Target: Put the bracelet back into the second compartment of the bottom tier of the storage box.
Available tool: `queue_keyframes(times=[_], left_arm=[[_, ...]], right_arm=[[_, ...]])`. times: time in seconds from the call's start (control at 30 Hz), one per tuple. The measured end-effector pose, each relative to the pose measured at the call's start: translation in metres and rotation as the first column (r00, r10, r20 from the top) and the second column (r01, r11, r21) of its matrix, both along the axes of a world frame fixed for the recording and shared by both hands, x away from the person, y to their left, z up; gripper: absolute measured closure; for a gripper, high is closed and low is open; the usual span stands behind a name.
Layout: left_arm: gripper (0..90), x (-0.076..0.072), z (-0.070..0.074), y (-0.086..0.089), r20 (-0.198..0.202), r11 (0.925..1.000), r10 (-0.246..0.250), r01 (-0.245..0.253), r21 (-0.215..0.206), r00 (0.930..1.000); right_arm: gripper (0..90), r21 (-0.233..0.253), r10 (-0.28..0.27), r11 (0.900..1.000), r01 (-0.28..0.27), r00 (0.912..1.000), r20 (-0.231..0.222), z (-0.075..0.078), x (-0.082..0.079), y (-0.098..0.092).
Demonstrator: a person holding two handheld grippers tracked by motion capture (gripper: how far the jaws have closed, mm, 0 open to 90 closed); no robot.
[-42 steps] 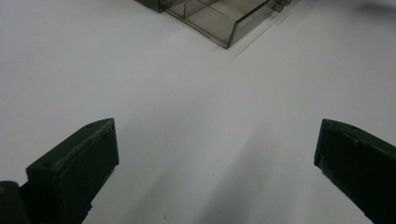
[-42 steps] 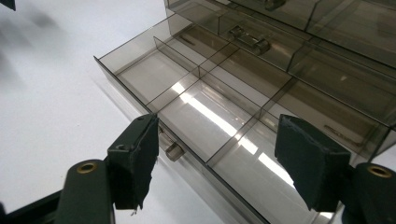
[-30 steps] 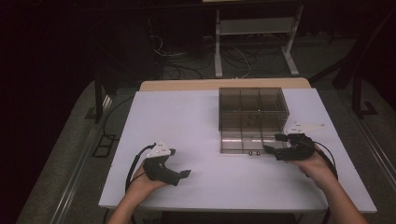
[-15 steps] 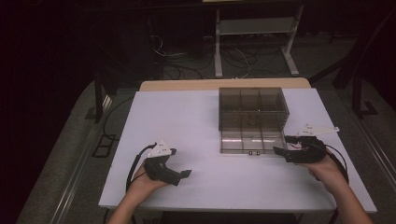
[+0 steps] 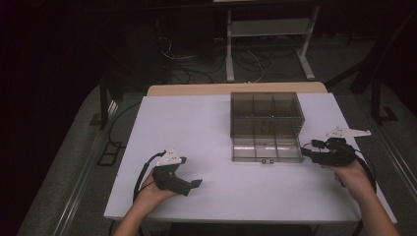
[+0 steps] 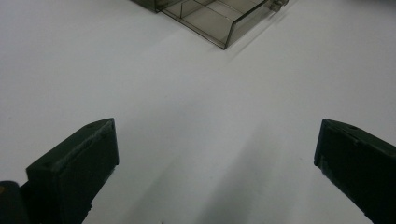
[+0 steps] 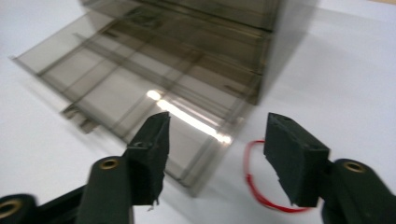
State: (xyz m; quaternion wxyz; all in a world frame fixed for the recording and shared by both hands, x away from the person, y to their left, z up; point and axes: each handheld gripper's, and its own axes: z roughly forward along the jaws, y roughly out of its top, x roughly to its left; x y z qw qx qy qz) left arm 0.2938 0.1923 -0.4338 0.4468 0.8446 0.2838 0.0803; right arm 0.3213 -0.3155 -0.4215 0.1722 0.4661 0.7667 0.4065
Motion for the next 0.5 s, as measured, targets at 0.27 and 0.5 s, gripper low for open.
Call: queue_keyframes(times=[0.27,0.5], left_arm=[[0.0,0.002,0.000,-0.001,0.001,1.0000,-0.001,0.001,0.000,1.0000],[0.0,0.002,0.001,-0.001,0.003,1.0000,-0.002,0.002,-0.002,1.0000]], right_arm=[[47.9,-0.025,-0.058,0.998,0.058,0.9980,-0.024,-0.006,0.006,-0.012],[53.1,-0.014,-0.064,0.998,0.064,0.9971,-0.042,-0.007,0.010,-0.019]])
